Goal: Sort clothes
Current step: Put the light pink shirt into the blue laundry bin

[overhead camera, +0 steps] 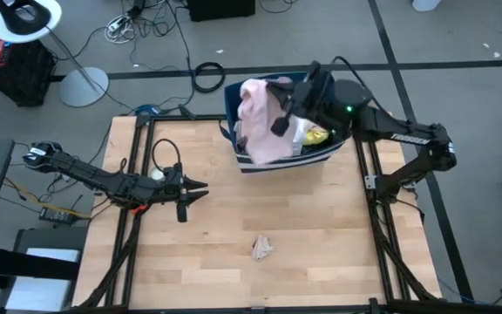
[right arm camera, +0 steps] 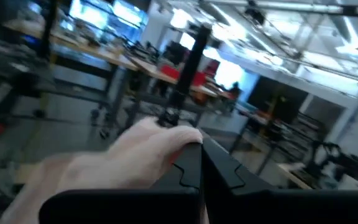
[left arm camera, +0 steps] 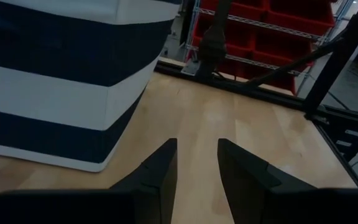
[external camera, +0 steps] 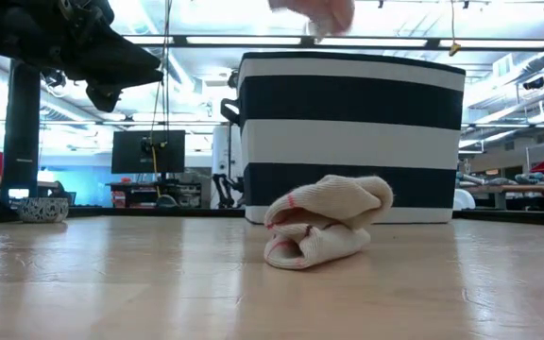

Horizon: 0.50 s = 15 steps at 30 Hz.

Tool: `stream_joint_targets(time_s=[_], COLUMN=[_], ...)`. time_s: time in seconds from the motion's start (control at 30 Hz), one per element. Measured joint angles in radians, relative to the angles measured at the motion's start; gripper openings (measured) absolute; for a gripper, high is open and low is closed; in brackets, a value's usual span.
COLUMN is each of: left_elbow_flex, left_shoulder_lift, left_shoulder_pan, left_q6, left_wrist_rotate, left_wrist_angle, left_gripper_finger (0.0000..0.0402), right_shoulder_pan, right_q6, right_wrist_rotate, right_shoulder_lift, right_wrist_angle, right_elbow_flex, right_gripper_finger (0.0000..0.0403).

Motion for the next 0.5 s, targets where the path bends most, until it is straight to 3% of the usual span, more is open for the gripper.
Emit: stream_joint_targets(time_s=[0.17,0.5], left_elbow_flex=[0.000,0.000], left_shoulder_lift=[0.000,0.000], left_shoulder_pan=[0.000,0.000], left_q6=[0.015,0.015], left_wrist_rotate=[-0.002,-0.002], left_wrist_angle=[0.001,0.004], left_gripper_finger=[0.0121,0.0121], right_shoulder_pan=[-0.073,-0.213], right_q6=[0.117,0.582], right_wrist_rotate=[0.004,-0.048], right_shoulder_lift=[0.003,0.107], right_wrist_angle=[-0.119,-0.714], right_elbow_flex=[0.000,-0.001], right_gripper_finger=[0.0001,0.0003])
